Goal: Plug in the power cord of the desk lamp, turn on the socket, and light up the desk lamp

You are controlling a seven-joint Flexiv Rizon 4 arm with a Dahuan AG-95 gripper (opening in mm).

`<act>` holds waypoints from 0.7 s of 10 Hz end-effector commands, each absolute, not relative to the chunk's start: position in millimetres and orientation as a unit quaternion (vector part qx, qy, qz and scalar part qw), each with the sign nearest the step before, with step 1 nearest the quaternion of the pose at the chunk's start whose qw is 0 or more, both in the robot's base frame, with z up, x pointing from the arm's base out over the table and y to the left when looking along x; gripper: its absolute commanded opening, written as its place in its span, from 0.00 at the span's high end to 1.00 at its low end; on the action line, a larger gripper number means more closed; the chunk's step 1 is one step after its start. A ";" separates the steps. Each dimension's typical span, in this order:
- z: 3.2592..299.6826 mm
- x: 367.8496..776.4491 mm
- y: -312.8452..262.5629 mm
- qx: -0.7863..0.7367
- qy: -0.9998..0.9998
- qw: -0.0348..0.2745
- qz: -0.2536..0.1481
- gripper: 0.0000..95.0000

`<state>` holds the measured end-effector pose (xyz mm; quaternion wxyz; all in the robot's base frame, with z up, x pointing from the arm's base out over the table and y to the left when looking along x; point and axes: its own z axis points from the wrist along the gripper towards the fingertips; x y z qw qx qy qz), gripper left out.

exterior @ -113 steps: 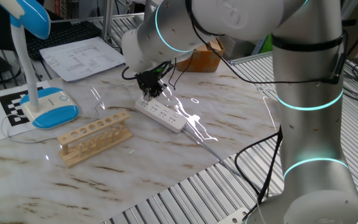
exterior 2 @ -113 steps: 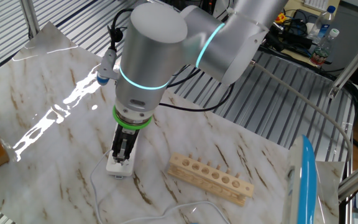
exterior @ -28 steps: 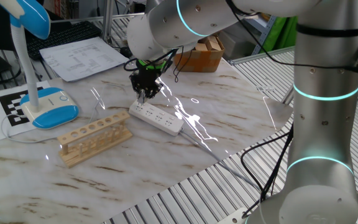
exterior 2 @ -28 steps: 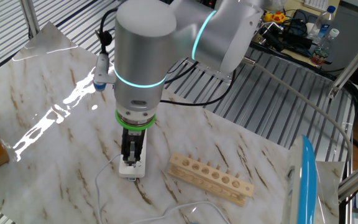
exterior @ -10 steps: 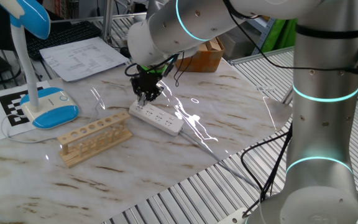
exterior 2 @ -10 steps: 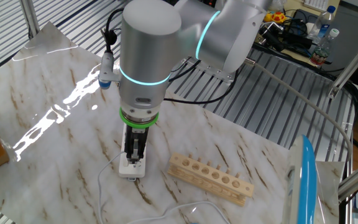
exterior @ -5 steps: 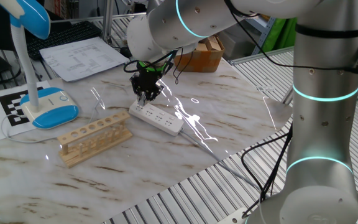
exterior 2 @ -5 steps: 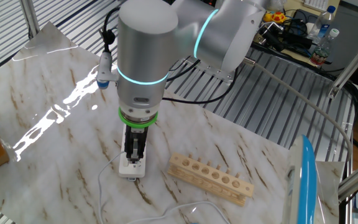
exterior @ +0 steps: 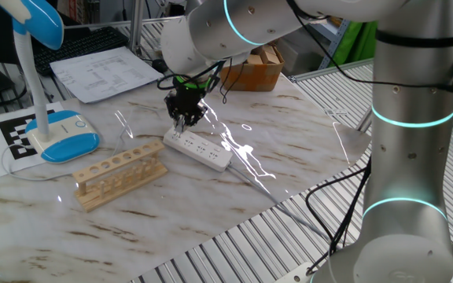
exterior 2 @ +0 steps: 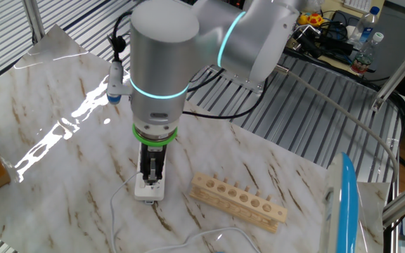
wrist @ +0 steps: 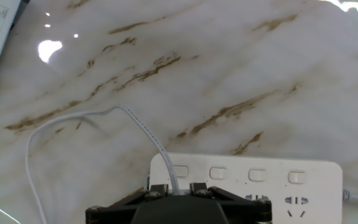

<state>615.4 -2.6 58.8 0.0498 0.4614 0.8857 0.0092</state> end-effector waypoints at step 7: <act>62.7 613.3 -4.0 0.462 0.883 0.081 0.003 1.00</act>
